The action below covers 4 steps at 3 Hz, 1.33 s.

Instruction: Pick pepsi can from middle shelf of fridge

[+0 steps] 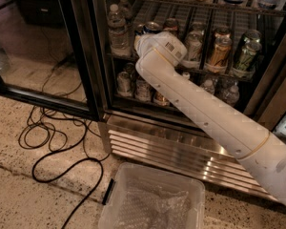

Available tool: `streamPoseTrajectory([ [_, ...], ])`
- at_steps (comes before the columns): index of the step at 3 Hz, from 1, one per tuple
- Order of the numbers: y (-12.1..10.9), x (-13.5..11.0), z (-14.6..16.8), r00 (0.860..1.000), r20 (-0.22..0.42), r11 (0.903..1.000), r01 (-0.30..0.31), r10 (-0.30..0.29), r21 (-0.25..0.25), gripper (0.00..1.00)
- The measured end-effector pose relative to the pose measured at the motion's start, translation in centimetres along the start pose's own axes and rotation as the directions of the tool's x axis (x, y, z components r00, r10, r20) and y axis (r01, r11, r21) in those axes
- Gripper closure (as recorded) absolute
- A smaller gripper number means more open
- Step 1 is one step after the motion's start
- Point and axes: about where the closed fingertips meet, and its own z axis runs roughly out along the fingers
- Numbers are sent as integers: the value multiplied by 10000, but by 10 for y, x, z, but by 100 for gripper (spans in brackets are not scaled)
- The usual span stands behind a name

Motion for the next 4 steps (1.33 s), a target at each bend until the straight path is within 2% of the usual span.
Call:
streamPoseTrajectory([
  [1, -1, 17, -16, 9925, -895, 9960, -861, 836, -247, 100],
  [2, 1, 19, -17, 9908, -1013, 9952, -929, 893, -309, 100],
  [3, 3, 30, -31, 9809, -1572, 9921, -1209, 1142, -333, 100],
  [4, 5, 48, -62, 9487, -2533, 9802, -1980, 1891, -99, 100],
])
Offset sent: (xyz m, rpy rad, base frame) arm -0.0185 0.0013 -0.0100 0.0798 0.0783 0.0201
